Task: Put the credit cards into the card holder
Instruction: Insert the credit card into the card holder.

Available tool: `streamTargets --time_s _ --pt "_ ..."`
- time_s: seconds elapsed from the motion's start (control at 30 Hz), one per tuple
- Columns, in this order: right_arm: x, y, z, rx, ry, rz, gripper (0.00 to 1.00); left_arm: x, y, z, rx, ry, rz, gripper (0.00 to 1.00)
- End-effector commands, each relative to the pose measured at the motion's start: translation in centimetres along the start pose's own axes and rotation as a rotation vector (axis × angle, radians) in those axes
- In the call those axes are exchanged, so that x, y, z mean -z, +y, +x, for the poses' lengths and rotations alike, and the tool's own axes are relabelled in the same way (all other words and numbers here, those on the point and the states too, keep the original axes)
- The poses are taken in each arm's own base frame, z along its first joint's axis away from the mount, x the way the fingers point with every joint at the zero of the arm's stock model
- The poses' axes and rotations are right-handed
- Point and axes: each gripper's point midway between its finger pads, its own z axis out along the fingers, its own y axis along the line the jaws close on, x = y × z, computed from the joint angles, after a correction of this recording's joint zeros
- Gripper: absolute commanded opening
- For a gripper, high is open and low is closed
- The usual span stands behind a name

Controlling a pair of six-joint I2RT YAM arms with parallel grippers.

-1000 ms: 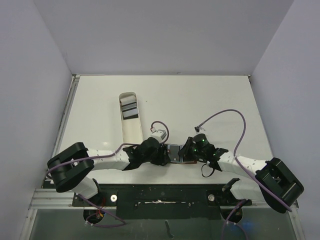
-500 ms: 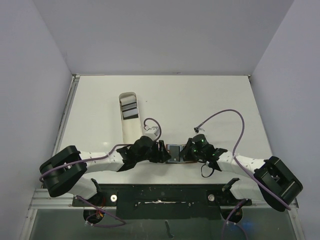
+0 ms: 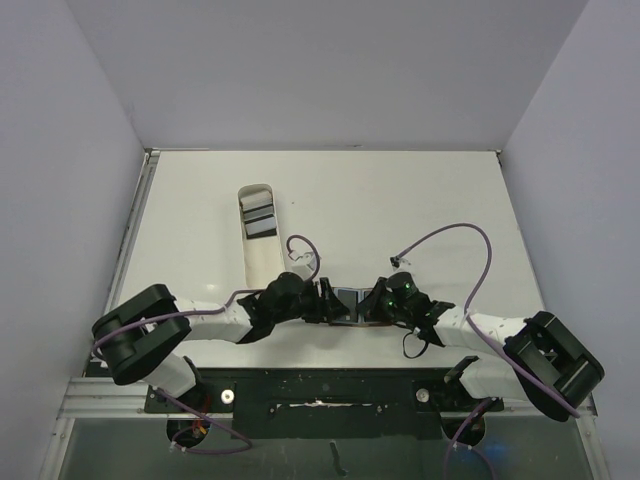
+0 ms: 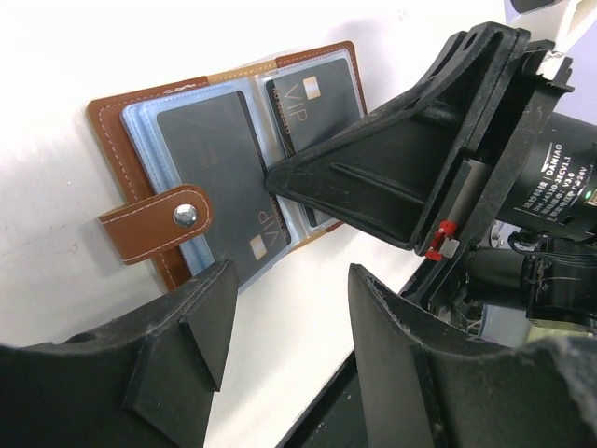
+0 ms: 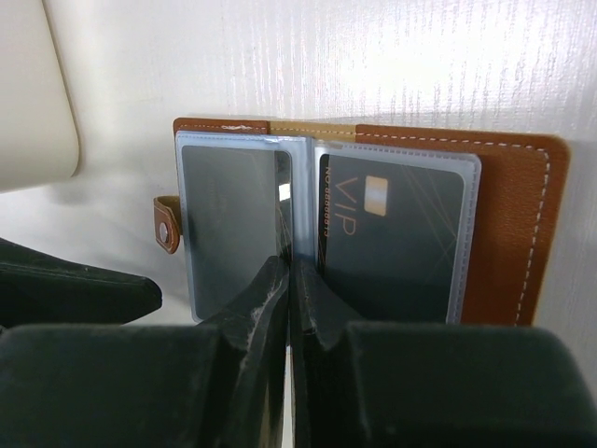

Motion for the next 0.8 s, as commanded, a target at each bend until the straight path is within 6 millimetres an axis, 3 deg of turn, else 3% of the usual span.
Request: streamTargets --time_s 0.0,0.77 --pt "-0.1 -1.6 1.3 0.004 0.027 0.042 0.02 -0.4 -1.3 -1.0 0.025 -0.044 0.065 0.5" --pt "0.2 -1.4 1.0 0.008 0.012 0.038 0.02 -1.5 0.9 0.2 0.06 -0.023 -0.007 0.5"
